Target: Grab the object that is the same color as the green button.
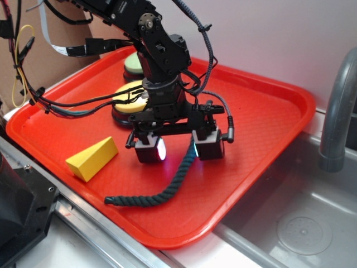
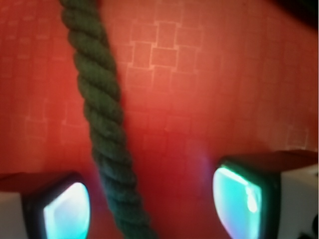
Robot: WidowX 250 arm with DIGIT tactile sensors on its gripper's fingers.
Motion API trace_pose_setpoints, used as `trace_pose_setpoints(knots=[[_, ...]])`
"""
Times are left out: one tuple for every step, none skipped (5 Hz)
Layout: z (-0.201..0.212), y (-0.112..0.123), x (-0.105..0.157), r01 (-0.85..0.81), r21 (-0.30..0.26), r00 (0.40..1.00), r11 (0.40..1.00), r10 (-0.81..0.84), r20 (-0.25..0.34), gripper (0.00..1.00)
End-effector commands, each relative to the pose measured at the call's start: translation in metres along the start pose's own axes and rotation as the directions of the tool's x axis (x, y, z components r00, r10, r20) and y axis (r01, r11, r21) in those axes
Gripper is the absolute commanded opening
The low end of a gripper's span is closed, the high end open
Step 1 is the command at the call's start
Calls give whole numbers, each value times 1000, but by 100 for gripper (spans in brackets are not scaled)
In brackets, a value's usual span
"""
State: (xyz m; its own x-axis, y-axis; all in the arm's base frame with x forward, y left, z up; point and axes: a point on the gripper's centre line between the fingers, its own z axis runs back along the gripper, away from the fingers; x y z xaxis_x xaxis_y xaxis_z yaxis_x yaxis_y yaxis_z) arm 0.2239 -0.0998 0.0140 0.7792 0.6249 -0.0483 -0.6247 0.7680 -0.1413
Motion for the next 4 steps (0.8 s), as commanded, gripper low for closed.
trace_pose_setpoints(knots=[[0, -10, 17, 18, -22, 999, 1000, -17, 33, 0], [6, -13, 21, 96, -21, 995, 995, -96, -4, 0], [18, -13, 28, 146, -42, 989, 988, -146, 2, 0], [31, -12, 34, 196, -66, 980, 978, -197, -7, 0]])
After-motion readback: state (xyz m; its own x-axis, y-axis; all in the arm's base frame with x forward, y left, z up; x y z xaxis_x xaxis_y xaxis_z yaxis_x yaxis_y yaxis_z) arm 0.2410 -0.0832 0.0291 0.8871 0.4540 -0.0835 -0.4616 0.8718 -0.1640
